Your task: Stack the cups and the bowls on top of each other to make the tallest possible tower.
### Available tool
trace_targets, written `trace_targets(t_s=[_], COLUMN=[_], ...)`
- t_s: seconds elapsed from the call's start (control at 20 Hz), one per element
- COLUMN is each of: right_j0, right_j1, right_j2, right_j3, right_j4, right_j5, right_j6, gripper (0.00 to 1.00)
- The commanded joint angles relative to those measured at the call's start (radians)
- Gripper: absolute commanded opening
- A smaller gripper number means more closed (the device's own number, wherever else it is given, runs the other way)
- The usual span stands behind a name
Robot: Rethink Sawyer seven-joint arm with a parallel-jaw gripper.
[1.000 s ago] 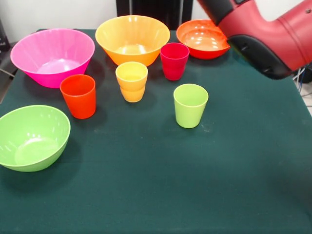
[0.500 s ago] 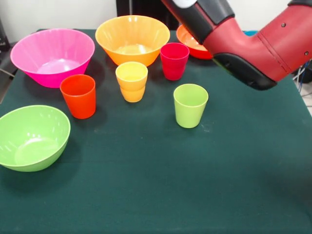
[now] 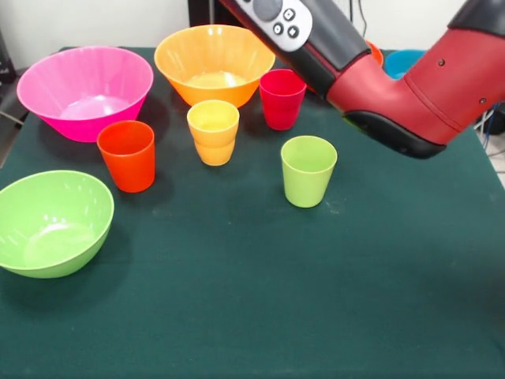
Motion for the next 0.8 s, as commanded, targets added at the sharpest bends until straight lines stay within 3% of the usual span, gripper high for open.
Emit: trace_targets(t_s=[0.05, 0.3, 0.8], right_j0=[-0.050, -0.053, -0.008], right_j1=[0.121, 0.109, -0.040], right_j2=[0.073, 0.060, 0.035], right_j3=[0.074, 0.091, 0.093], right_j4=[-0.062, -0.052, 0.005], right_j5=[0.197, 0.189, 0.234], right_j6=[-0.360, -0.360, -0.253], gripper=[0.00, 0.00, 0.00])
